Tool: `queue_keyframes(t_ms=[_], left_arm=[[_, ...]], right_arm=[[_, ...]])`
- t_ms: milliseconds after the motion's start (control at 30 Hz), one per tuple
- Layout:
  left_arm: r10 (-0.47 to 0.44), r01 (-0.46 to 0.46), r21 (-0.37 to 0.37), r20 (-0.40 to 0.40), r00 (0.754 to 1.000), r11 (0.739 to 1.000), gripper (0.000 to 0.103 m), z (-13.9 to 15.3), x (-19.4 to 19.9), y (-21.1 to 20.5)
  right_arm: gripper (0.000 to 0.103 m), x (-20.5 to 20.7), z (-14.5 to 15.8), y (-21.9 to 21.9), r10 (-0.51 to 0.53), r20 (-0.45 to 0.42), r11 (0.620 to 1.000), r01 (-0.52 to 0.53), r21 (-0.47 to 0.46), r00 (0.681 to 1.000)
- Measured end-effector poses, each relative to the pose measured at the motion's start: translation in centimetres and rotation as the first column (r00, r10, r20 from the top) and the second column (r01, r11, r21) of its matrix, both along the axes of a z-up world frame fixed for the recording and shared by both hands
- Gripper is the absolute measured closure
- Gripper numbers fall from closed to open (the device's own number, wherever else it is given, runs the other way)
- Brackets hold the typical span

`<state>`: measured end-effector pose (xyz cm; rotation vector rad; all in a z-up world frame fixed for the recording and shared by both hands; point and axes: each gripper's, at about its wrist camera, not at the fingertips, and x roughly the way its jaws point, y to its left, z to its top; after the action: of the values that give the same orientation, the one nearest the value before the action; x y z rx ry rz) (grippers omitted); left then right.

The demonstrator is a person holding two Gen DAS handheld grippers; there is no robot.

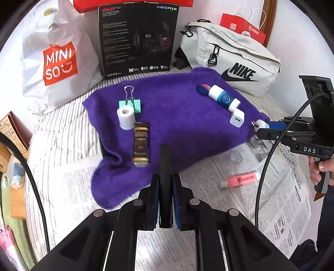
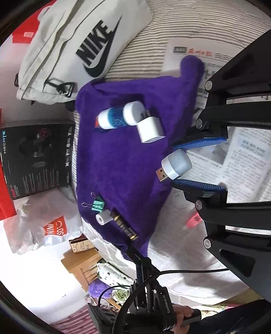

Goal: Organize rigid objects
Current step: 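Lift the marker and USB light and carry both over the purple towel, then set the marker beside the lighter while the right tool sets the USB light by the charger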

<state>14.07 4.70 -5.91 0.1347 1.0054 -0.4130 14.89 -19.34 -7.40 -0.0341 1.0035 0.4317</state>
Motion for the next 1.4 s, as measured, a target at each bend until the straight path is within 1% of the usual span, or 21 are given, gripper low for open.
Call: queue_keyframes(t_ms=[167, 400, 567, 733, 833, 967, 1100, 1200, 1400], left_arm=[[-0.007, 0.007, 0.000, 0.006, 1.000, 1.000, 0.091, 0.5, 1.5, 0.0], [-0.016, 0.016, 0.007, -0.005, 1.000, 1.000, 0.091, 0.0, 3.8, -0.8], [-0.015, 0.015, 0.002, -0.022, 1.000, 1.000, 0.091, -0.7, 5.1, -1.1], [-0.016, 0.016, -0.001, -0.034, 0.999, 1.000, 0.091, -1.3, 6.1, -1.4], [-0.019, 0.018, -0.008, -0.037, 0.999, 1.000, 0.091, -1.4, 6.6, -1.4], [-0.024, 0.024, -0.003, -0.049, 0.999, 1.000, 0.091, -1.8, 7.2, -1.7], [-0.028, 0.028, -0.002, -0.065, 0.997, 1.000, 0.091, -2.3, 7.9, -2.1], [-0.031, 0.031, -0.006, -0.076, 0.997, 1.000, 0.091, -2.7, 8.3, -2.5], [-0.037, 0.038, 0.017, -0.095, 0.995, 0.999, 0.091, -3.4, 9.1, -3.5]], right_arm=[[0.074, 1.8, 0.2, 0.6, 0.000, 0.004, 1.000, 0.000, 0.002, 1.000], [0.074, 4.7, -0.1, 0.8, -0.018, 0.005, 1.000, 0.018, 0.009, 1.000], [0.074, 7.2, -1.0, 0.9, -0.032, -0.008, 0.999, 0.032, -0.005, 0.999], [0.074, 9.3, -2.6, 1.5, -0.026, -0.037, 0.998, 0.024, -0.053, 0.999], [0.074, 9.7, -3.6, 1.6, -0.021, -0.055, 0.998, 0.018, -0.064, 0.998], [0.074, 9.7, -3.7, 1.7, -0.017, -0.045, 0.996, 0.013, -0.089, 0.999], [0.074, 9.8, -3.9, 2.0, 0.005, -0.048, 0.989, -0.012, -0.147, 0.999], [0.074, 10.5, -4.4, 2.2, 0.014, -0.061, 0.987, -0.024, -0.158, 0.998], [0.074, 10.6, -4.4, 2.2, 0.038, -0.062, 0.986, -0.047, -0.157, 0.997]])
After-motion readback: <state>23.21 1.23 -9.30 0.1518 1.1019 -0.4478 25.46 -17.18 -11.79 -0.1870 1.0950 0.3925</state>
